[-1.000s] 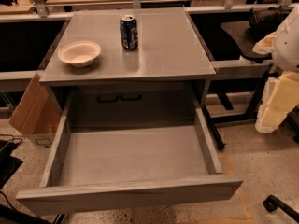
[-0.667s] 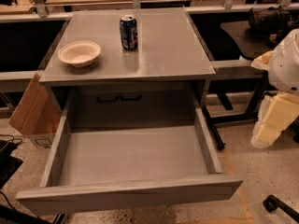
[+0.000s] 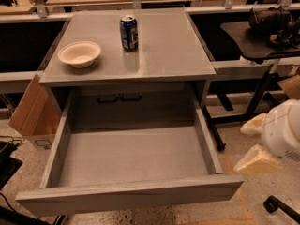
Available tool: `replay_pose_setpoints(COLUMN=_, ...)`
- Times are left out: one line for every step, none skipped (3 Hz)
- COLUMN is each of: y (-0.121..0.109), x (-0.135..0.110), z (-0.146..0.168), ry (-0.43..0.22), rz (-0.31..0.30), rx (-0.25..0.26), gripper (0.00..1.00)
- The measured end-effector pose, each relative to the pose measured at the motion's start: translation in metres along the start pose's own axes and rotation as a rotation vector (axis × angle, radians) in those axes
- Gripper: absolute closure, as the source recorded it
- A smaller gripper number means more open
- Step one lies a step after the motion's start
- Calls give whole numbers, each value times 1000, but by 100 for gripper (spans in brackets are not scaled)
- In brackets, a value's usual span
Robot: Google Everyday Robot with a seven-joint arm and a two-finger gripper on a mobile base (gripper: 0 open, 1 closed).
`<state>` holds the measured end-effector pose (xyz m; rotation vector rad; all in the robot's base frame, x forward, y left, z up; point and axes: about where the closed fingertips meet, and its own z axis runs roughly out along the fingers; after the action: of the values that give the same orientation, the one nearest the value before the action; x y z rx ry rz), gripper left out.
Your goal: Close top drawer
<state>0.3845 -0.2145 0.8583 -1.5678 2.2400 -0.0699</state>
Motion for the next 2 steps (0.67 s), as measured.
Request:
replay_pose_setpoints(y=40, x=18, z=42, ry=-27, rz=33, rx=15, gripper=65)
replay_pose_setpoints(y=87, x=35, z=91, ry=-55, rz=51, rx=-1, gripper=88)
